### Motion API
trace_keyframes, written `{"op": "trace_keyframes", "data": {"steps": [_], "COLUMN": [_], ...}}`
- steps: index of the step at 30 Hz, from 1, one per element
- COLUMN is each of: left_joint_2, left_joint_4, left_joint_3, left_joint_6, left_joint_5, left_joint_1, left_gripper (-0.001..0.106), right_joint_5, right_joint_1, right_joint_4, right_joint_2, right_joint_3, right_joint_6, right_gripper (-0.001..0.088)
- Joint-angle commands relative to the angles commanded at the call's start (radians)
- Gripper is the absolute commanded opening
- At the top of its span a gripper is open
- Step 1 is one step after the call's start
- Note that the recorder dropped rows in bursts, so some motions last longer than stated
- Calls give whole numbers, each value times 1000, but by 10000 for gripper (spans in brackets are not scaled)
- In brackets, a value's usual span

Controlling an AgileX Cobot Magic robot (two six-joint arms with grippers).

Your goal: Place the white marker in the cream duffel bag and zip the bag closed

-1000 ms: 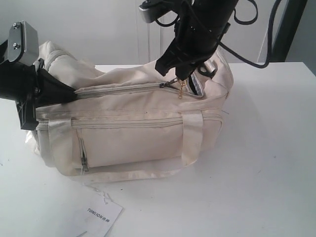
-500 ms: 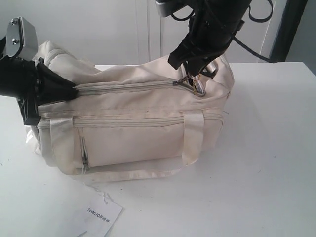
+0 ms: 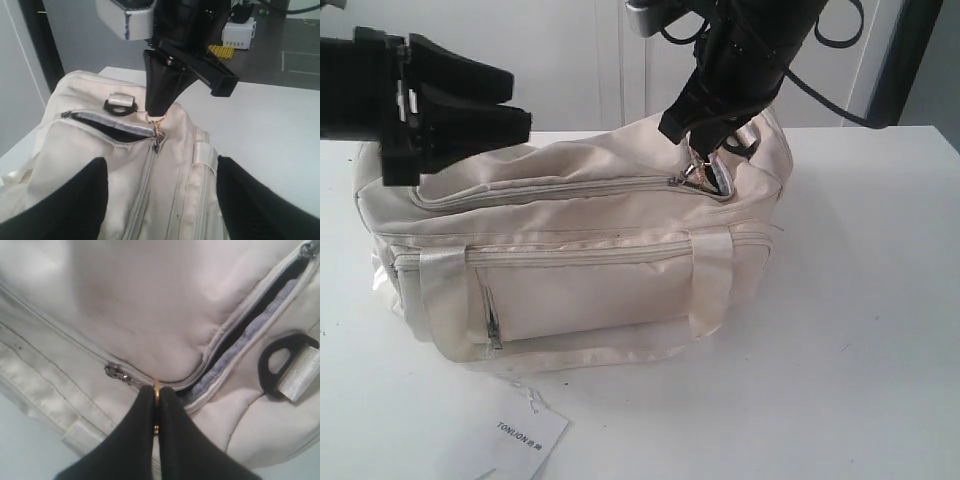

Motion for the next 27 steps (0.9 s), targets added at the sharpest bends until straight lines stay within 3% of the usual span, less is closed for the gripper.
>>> {"op": "trace_keyframes", "data": {"steps": [5,10,17,27], "left_joint_2": [37,126,223,290], "left_joint_4": [2,2,20,31], "left_joint_3": [-7,-59,-125,-140], "left_joint_6": [32,98,140,221], "left_joint_5": [-352,-382,-426,-534], "left_joint_1": [-185,-256,-270,-270], "left_gripper": [623,617,617,612], "right_joint_5": [0,0,0,0], "right_joint_1": [0,0,-9,-11], "right_joint_4": [5,7,7,10], "right_joint_2": [0,0,0,0], "right_joint_3": [0,0,0,0], "right_joint_6": [0,0,-2,-5], "right_gripper": [0,0,0,0]}}
